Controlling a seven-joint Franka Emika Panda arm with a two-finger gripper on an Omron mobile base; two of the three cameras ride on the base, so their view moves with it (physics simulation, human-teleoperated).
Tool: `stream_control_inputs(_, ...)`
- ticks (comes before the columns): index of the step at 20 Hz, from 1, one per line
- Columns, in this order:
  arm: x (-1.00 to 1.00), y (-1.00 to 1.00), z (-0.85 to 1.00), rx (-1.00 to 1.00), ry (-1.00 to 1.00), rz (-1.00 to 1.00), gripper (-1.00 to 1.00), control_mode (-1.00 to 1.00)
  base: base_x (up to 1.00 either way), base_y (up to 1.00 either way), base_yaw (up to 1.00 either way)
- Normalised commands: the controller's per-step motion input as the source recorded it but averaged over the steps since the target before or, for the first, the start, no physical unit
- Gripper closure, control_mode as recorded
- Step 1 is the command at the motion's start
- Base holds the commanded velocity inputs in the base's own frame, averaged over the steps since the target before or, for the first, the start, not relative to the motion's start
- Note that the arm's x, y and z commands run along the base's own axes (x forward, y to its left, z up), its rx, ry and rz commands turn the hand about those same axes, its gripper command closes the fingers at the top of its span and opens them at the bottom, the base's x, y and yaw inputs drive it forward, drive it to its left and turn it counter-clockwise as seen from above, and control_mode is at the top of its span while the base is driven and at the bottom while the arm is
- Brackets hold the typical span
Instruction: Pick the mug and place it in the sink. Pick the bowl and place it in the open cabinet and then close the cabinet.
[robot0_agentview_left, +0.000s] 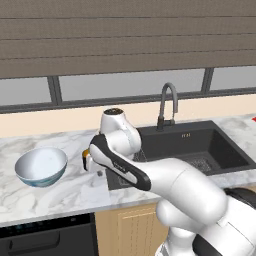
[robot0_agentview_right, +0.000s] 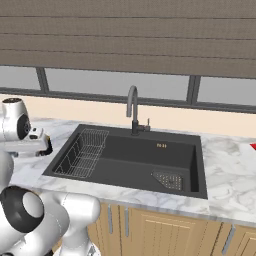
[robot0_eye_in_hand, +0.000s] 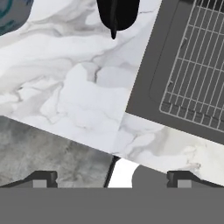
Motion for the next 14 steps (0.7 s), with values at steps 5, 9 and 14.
stream_control_inputs(5, 0.33, 0.15, -0.22, 0.0, 0.0, 0.01, -1.0, -1.0, 0.0, 0.0, 0.0)
stream_control_inputs(9, 0.38, 0.14, -0.13, 0.0, -0.04, 0.04, -1.0, -1.0, 0.0, 0.0, 0.0)
stream_control_inputs(14, 0.42, 0.2, -0.18, 0.0, -0.02, 0.03, -1.0, -1.0, 0.0, 0.0, 0.0)
